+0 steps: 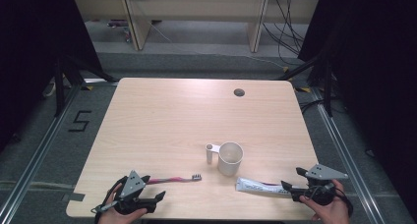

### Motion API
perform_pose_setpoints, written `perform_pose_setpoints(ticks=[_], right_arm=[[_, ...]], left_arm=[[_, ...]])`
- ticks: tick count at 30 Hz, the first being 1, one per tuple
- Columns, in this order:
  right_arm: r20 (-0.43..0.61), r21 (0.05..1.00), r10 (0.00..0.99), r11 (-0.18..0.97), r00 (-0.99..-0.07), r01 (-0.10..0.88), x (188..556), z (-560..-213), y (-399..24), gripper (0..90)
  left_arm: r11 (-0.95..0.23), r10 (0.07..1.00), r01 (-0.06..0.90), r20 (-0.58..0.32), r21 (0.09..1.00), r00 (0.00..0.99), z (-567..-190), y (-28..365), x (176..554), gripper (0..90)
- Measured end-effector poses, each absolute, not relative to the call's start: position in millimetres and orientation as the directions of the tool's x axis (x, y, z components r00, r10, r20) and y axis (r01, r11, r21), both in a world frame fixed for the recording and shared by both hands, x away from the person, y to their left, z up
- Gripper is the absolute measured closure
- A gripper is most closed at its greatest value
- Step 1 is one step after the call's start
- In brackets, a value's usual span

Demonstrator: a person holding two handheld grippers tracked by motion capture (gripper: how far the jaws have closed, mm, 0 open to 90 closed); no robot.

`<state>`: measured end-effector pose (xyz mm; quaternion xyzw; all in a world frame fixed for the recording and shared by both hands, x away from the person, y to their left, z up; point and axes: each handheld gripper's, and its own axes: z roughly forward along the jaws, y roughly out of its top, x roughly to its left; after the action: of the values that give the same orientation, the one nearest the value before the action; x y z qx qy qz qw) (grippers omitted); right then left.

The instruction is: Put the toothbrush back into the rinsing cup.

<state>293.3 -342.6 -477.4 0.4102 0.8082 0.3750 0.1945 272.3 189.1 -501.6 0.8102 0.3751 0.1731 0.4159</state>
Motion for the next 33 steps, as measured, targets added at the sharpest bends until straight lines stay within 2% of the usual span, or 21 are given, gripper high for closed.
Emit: perform_pose_setpoints(ticks=[3, 5, 9, 11, 13, 14, 21, 25, 33], right_arm=[[0.036, 0.752, 0.818, 0.356, -0.574, 0.555, 292.0, -477.7, -339.5, 25.0], [0.009, 0.759, 0.81, 0.376, -0.586, 0.532, 293.4, -477.3, -340.3, 25.0], [-0.009, 0.767, 0.804, 0.387, -0.594, 0.511, 295.3, -477.8, -341.4, 25.0], [0.041, 0.756, 0.815, 0.353, -0.577, 0.552, 293.6, -478.6, -339.1, 25.0], [0.04, 0.752, 0.814, 0.357, -0.58, 0.553, 293.6, -478.3, -339.4, 25.0], [0.0, 0.764, 0.804, 0.384, -0.594, 0.519, 295.6, -479.0, -341.0, 25.0], [0.004, 0.759, 0.799, 0.389, -0.601, 0.521, 295.3, -479.5, -340.3, 24.6], [0.027, 0.753, 0.797, 0.381, -0.604, 0.537, 295.6, -480.5, -340.1, 24.5], [0.034, 0.747, 0.795, 0.382, -0.606, 0.544, 295.3, -481.6, -340.7, 24.6]], left_arm=[[-0.359, 0.753, 0.473, -0.051, 0.804, 0.657, -503.8, 186.8, 272.5, 21.7], [-0.397, 0.748, 0.477, -0.025, 0.784, 0.664, -501.9, 188.0, 273.6, 20.7], [-0.386, 0.743, 0.475, -0.039, 0.791, 0.669, -501.7, 185.3, 276.0, 19.0], [-0.387, 0.744, 0.477, -0.038, 0.789, 0.667, -501.8, 183.7, 278.5, 18.1], [-0.394, 0.741, 0.478, -0.037, 0.785, 0.67, -501.5, 182.0, 280.3, 17.6], [-0.398, 0.742, 0.479, -0.033, 0.782, 0.67, -501.5, 180.8, 281.7, 17.2], [-0.434, 0.727, 0.483, -0.021, 0.761, 0.687, -496.6, 174.0, 293.0, 16.0], [-0.534, 0.677, 0.464, 0.029, 0.706, 0.735, -493.1, 169.5, 303.1, 21.9], [-0.607, 0.642, 0.441, 0.08, 0.661, 0.763, -485.0, 159.6, 319.2, 30.7]])
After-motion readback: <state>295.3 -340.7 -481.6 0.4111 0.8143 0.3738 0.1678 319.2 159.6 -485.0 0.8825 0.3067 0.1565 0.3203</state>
